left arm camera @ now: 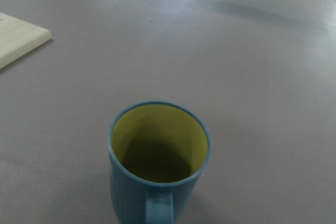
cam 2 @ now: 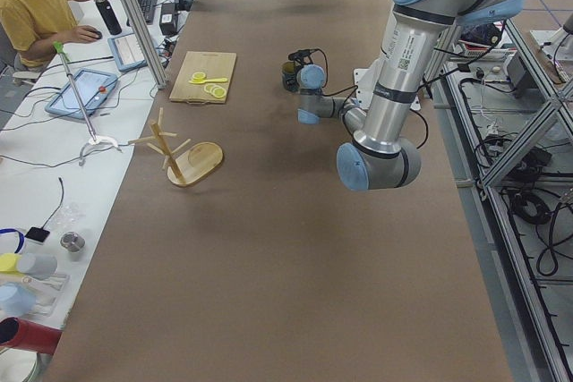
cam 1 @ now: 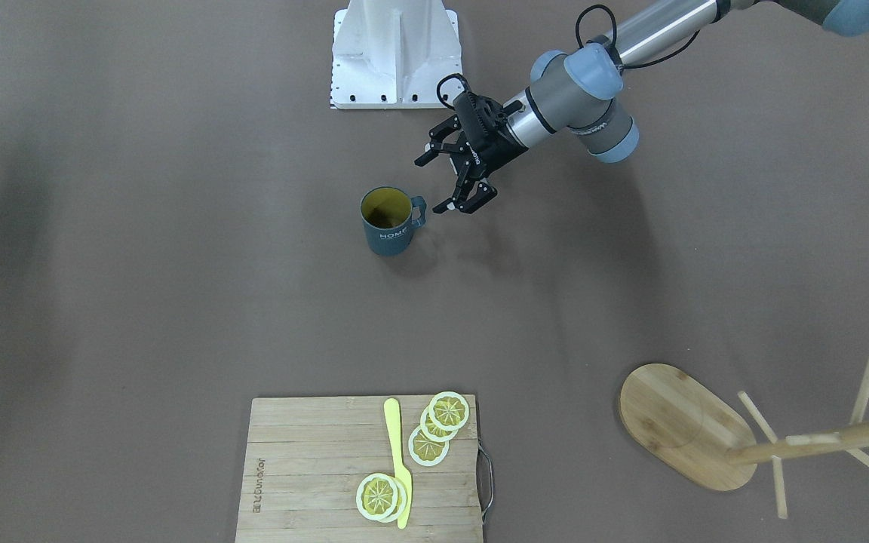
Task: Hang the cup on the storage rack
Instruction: 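Close the left gripper on the teal mug's handle, then lift the mug with the left gripper toward the wooden mug tree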
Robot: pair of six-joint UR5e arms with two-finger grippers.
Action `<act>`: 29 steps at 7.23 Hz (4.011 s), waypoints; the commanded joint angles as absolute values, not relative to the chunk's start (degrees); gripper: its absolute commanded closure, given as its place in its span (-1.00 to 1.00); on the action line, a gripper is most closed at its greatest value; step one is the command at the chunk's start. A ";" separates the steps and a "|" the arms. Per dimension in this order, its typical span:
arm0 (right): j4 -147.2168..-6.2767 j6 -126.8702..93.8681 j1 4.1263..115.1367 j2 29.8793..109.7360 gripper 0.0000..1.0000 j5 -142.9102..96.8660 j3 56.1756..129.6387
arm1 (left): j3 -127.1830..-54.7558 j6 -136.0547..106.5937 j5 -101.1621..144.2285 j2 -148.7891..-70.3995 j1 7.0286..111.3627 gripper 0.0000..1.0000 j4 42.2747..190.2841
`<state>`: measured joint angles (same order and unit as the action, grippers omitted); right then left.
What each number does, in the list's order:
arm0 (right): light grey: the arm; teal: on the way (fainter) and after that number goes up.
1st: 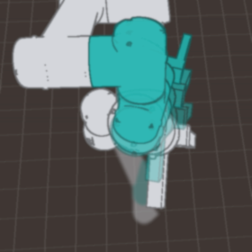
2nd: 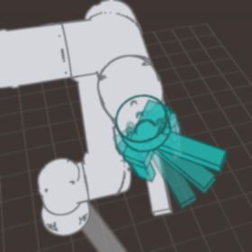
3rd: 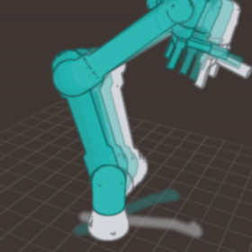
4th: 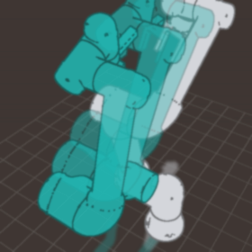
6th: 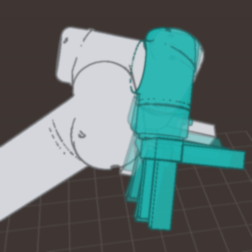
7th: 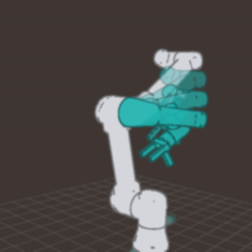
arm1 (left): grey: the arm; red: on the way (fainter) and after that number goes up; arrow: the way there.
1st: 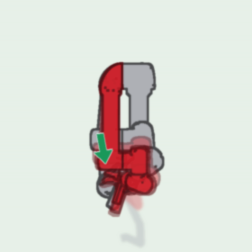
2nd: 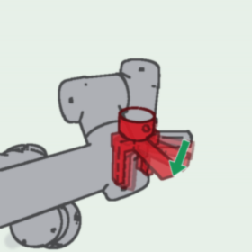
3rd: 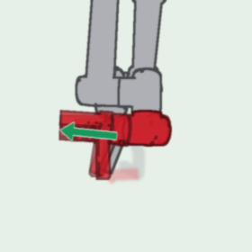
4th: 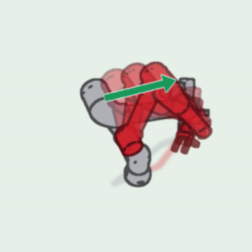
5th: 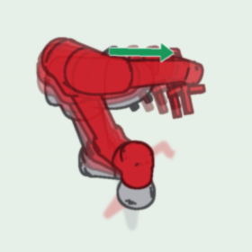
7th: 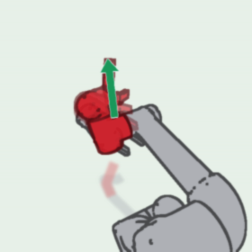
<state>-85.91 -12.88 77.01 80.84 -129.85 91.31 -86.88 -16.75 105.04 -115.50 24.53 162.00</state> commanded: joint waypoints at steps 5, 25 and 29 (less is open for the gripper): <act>-85.43 -12.92 77.17 82.00 -1.00 -129.73 91.14 | -82.36 -15.73 101.51 -117.69 24.52 -0.73 164.68; -85.34 -13.01 77.17 83.84 -1.00 -129.99 92.28 | -80.33 -29.74 88.60 -118.13 24.59 1.00 176.31; -85.34 -12.92 77.78 85.25 -1.00 -129.99 92.46 | -79.98 -57.25 84.82 -116.02 32.85 1.00 177.44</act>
